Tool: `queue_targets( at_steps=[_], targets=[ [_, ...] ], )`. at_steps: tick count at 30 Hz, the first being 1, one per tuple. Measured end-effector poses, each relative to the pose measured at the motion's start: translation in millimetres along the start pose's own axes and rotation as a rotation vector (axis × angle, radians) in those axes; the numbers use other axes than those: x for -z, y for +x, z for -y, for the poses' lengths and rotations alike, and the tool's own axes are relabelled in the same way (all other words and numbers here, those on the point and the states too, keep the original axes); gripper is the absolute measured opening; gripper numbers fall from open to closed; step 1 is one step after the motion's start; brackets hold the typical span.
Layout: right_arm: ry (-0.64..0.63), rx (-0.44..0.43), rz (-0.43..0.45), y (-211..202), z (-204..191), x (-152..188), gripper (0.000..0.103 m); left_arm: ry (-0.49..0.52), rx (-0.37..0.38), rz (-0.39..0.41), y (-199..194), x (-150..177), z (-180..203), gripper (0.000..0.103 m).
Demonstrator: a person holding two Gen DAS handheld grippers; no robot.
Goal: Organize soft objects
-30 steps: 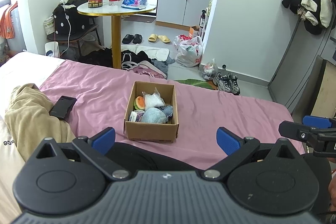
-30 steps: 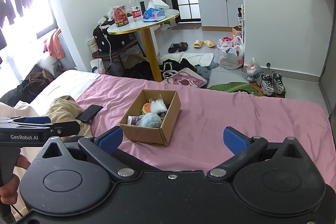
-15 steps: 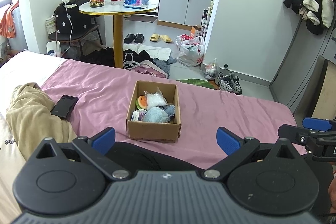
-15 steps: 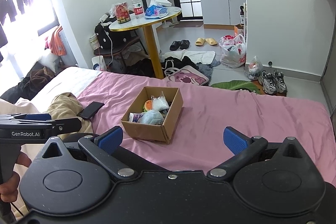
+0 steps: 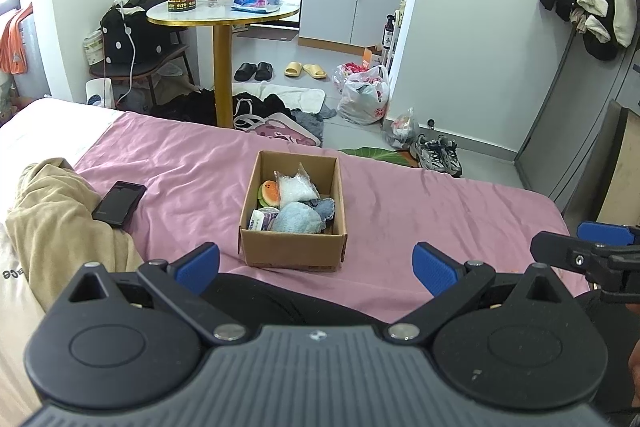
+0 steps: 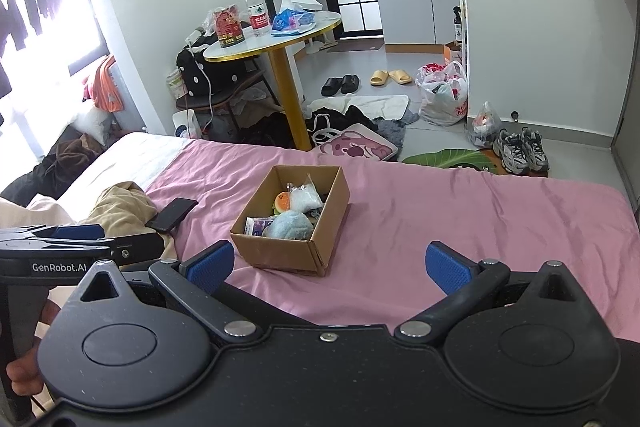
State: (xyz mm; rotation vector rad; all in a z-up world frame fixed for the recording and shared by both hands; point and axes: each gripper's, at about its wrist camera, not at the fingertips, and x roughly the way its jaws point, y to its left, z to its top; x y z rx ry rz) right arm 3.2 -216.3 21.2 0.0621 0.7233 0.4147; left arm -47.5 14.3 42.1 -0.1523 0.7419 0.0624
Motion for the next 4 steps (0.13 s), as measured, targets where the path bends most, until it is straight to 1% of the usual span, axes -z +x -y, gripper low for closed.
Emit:
queue_targets(
  at_steps=[4],
  targets=[
    [0.013,-0.002,-0.003,7.7,2.9,-0.1,0.103,0.003,0.015,0.006,9.5,-2.0,1.0,0.102]
  ],
)
